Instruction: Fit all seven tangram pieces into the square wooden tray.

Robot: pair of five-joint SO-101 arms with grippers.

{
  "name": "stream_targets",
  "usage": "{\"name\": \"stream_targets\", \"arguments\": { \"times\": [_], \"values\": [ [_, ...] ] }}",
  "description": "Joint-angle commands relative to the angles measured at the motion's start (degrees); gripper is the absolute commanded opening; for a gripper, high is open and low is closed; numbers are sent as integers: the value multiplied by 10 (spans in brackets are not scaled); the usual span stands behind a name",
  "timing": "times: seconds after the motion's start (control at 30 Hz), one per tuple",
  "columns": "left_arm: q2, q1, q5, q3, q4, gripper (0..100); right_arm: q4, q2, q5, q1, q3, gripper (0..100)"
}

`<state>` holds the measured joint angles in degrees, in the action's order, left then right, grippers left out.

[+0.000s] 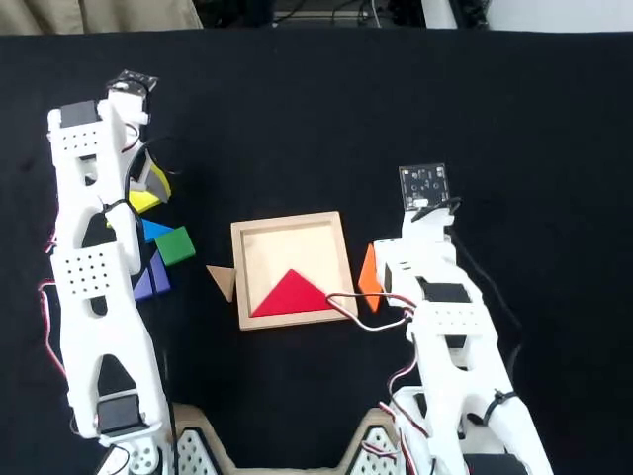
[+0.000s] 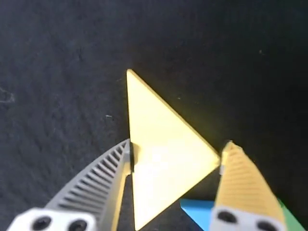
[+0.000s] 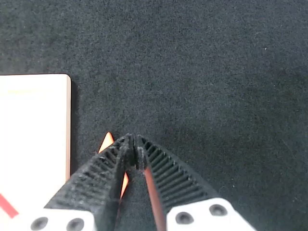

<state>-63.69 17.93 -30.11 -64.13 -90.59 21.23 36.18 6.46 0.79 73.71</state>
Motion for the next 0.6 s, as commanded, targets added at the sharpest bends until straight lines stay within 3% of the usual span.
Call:
{"name": "stream_targets", "arguments": {
  "times": [0.0, 0.33, 0.47, 0.57],
  "values": [
    [8, 6, -17, -31, -4, 150, -12, 11, 0, -10, -7, 15],
    [16, 1, -19, -44, -27, 152, -12, 11, 0, -10, -7, 15],
    [16, 15, -65, -98, -79, 278, -12, 11, 0, -10, -7, 15],
    [16, 36, -116, -169, -104, 302, -12, 11, 0, -10, -7, 15]
  ]
}}
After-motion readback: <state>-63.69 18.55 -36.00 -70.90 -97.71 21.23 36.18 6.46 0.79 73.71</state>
